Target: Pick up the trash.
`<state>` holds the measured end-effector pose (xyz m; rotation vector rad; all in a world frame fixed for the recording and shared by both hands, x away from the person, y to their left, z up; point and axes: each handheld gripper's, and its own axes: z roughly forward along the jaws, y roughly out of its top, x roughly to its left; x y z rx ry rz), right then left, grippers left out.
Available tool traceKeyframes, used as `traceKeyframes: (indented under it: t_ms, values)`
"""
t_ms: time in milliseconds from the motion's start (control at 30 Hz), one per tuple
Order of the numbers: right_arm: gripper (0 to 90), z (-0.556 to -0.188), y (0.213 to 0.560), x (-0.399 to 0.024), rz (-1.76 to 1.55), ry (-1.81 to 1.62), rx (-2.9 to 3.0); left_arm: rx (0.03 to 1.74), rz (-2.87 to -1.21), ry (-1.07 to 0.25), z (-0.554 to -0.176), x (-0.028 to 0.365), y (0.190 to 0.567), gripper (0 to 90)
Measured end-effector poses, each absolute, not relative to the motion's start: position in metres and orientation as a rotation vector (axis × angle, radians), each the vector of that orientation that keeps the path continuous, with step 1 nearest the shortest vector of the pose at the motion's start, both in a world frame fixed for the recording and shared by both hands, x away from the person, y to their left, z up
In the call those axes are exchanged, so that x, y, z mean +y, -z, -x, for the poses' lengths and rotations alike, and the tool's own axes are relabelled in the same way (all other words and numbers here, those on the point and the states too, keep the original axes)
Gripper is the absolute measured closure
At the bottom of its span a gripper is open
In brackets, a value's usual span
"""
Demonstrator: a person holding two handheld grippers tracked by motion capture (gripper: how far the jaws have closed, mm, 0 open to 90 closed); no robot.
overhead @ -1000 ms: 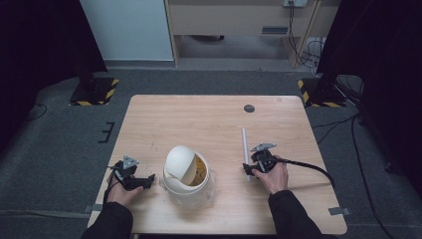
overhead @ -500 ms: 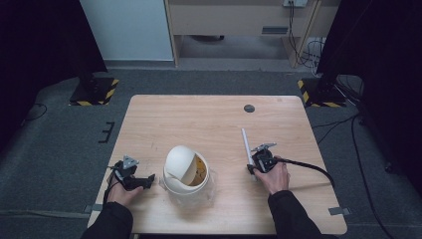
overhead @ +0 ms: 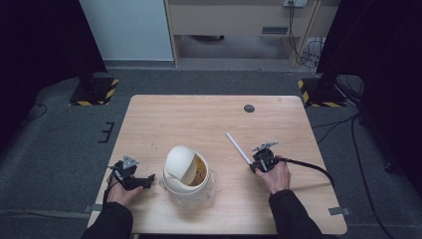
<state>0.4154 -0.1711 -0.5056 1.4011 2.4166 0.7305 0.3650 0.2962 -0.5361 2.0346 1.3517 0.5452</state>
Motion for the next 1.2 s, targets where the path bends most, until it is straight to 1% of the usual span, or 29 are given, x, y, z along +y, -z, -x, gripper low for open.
traceKeyframes:
  t_ms: [267,433,533,600,833,1067,1200]
  values:
    - [79.2,-0.415,0.507,-0.171,-1.399,-0.724,2.437,1.356,-2.035,-0.544,-0.365,0.296,0.535,0.3]
    - [79.2,-0.415,0.502,-0.173,-1.399,-0.770,2.421,1.386,-2.034,-0.531,-0.365,0.298,0.531,7.4]
    - [79.3,-0.415,0.499,-0.175,-1.402,-0.796,2.412,1.407,-2.026,-0.515,-0.365,0.299,0.527,13.3]
    - [79.3,-0.415,0.496,-0.176,-1.401,-0.825,2.401,1.405,-2.013,-0.526,-0.365,0.299,0.525,14.8]
    - [79.2,-0.415,0.488,-0.182,-1.411,-0.905,2.361,1.391,-1.918,-0.555,-0.364,0.299,0.517,16.8]
    - [79.2,-0.415,0.477,-0.201,-1.465,-1.049,2.276,1.371,-1.814,-0.572,-0.361,0.298,0.506,18.9]
    - [79.2,-0.413,0.468,-0.209,-1.460,-1.134,2.225,1.337,-1.758,-0.607,-0.360,0.297,0.498,19.1]
